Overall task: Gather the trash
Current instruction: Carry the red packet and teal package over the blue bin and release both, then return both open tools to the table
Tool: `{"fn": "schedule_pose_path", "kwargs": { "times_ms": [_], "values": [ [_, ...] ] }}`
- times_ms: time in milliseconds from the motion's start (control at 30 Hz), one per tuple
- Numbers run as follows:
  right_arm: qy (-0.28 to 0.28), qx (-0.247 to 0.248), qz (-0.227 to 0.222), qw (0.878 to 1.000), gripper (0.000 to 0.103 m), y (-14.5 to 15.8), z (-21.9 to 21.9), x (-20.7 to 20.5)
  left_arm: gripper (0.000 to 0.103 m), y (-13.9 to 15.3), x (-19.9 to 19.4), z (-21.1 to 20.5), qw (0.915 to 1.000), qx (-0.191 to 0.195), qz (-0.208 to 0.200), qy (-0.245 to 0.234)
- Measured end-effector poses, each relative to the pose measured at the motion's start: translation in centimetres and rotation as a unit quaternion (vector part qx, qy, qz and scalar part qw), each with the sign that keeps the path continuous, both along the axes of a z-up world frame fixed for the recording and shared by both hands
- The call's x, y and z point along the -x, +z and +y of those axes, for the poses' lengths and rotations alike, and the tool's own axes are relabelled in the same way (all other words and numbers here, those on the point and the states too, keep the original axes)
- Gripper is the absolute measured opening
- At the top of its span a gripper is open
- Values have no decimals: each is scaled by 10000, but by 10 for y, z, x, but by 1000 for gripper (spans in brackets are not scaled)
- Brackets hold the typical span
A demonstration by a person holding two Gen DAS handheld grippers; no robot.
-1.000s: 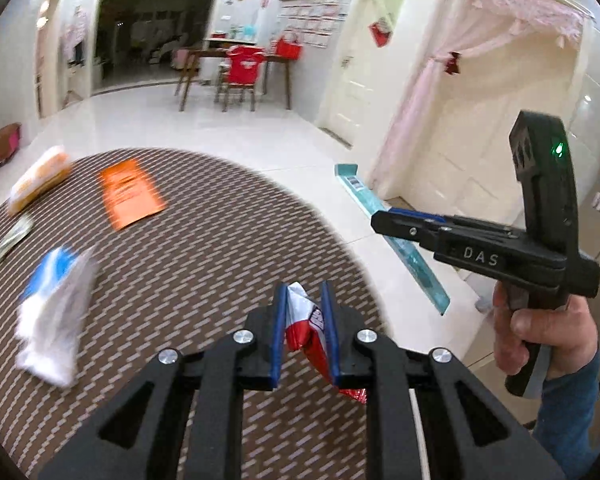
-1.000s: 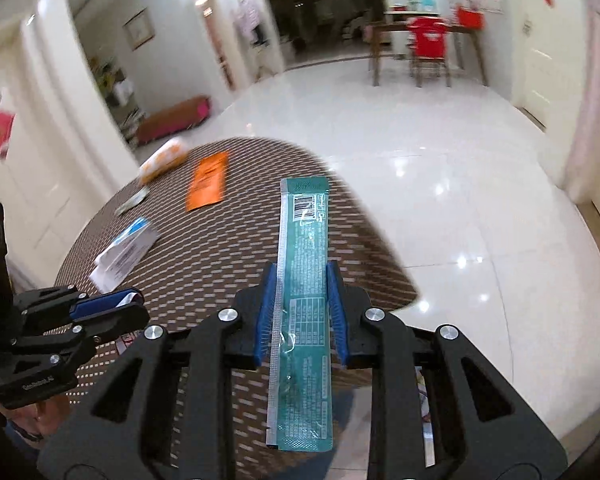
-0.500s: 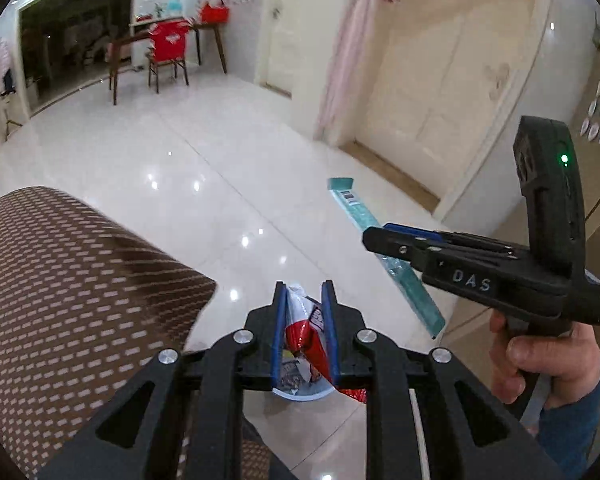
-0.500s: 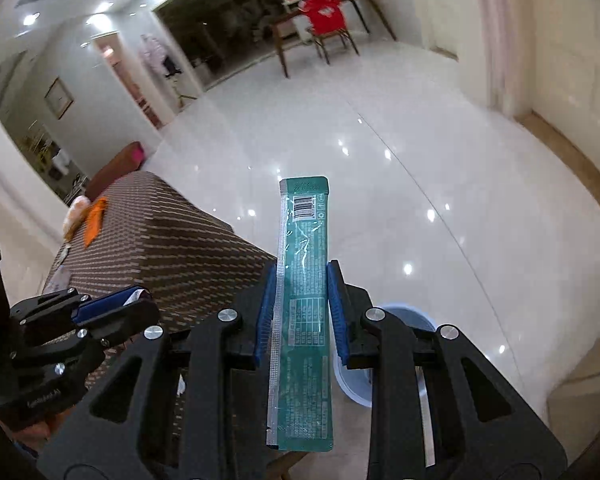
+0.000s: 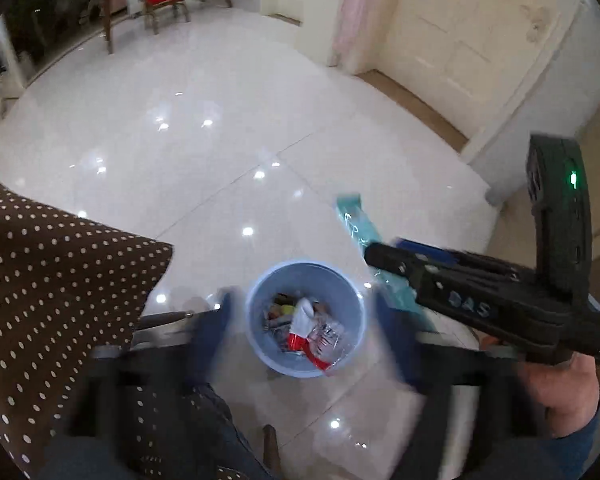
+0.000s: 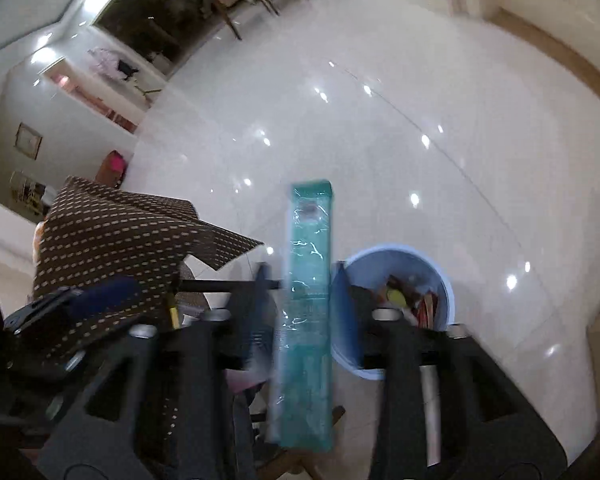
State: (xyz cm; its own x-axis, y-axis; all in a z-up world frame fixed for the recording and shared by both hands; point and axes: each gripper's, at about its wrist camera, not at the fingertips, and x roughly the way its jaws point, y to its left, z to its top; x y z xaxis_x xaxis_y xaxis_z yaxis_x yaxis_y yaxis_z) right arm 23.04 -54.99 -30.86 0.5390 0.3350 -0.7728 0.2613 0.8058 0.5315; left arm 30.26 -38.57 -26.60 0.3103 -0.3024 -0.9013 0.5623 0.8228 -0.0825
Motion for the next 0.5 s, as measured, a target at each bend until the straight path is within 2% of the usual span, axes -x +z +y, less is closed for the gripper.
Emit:
{"fn": "schedule_pose_path", "kwargs": {
  "times_ms": [133, 200, 267, 500],
  "values": [
    [-130, -66, 124, 9998, 74, -11, -11, 10, 83, -3, 4, -1, 9999, -86, -125, 34],
    [-215, -97, 121, 9996, 90, -12, -17, 17, 84, 0, 10, 1, 9995, -131, -262, 85],
    [-298, -75, 113, 9995, 96, -11, -20, 22, 89, 6, 13, 4, 9991, -156, -375, 132],
    [-544, 234, 44, 9982, 97, 9, -18, 31, 90, 37, 36, 23, 9968, 6, -792, 90]
  ]
}}
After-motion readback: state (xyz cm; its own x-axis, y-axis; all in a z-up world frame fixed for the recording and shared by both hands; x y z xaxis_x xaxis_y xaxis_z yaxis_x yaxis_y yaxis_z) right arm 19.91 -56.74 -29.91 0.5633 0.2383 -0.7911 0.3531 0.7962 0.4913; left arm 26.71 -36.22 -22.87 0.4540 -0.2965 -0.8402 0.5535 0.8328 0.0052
